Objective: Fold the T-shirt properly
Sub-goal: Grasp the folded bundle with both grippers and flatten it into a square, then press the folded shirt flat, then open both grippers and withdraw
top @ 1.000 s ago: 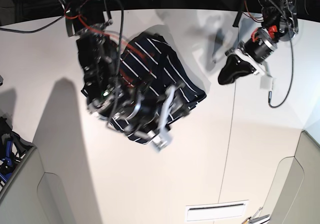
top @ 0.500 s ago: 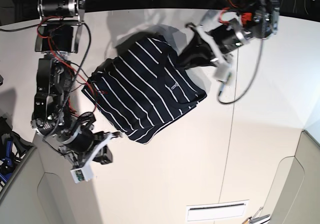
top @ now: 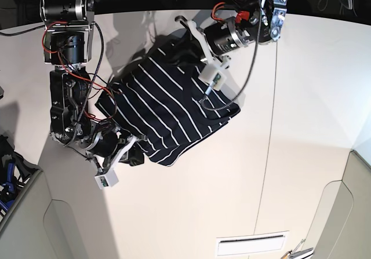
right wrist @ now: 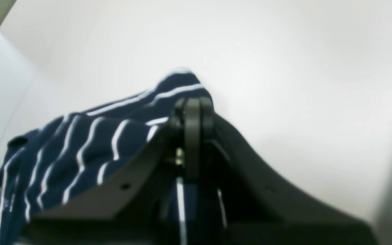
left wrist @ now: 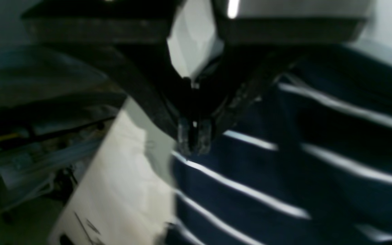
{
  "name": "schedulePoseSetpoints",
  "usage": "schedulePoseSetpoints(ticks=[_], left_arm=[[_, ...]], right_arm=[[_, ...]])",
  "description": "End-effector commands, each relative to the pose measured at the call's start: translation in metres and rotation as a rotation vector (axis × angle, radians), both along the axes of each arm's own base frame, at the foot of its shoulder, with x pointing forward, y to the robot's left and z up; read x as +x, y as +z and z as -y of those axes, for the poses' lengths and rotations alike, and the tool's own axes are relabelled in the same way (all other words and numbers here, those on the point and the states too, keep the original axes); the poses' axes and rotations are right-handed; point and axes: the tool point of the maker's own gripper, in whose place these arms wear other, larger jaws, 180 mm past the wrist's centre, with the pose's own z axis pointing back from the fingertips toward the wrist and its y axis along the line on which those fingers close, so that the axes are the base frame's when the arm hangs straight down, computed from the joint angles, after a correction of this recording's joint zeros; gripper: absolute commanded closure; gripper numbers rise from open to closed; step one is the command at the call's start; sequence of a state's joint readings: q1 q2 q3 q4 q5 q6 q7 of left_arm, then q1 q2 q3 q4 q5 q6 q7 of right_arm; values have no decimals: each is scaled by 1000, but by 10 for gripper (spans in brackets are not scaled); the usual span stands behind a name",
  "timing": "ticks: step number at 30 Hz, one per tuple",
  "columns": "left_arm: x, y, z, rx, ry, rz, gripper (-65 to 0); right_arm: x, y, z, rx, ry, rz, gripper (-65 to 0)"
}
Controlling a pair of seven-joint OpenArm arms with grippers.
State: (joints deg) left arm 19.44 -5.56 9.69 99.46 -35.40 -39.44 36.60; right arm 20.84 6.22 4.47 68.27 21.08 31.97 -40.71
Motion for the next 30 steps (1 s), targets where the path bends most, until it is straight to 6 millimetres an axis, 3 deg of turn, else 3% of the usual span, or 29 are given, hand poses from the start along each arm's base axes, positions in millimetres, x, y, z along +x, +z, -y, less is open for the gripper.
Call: schedulePoseSetpoints(ticks=[1, 12, 25, 30], left_arm=[[4, 5, 2, -18, 2, 21, -28], [23, -34, -19, 141, 2, -3, -28], [77, -34, -119, 409, 118, 83, -28], [92, -25, -137, 459, 122, 129, -28]], right_arm=[[11, 16, -1, 23, 5, 53, 0], [-10, -26, 0, 23, 13, -84, 0], [-50, -36, -19, 145, 63, -203, 0], [-73, -32, -25, 183, 79, -195, 0]])
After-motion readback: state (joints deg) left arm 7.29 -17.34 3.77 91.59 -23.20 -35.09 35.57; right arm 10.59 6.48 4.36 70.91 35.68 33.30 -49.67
